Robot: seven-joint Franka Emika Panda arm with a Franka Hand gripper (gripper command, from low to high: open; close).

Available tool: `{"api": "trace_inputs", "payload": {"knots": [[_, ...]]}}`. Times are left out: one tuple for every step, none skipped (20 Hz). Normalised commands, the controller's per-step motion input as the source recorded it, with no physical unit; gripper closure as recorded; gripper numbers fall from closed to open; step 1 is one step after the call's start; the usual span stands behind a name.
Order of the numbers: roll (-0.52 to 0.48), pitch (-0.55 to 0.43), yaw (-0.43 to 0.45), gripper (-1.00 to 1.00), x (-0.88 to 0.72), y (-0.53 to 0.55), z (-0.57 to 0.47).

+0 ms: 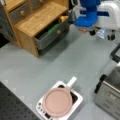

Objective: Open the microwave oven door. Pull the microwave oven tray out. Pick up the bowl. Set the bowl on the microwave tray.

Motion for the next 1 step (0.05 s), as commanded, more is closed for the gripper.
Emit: {"api": "trace_inputs", "payload": {"knots": [[-0.485,0.042,0.000,-1.00,0.07,-0.17,0.15]]}}
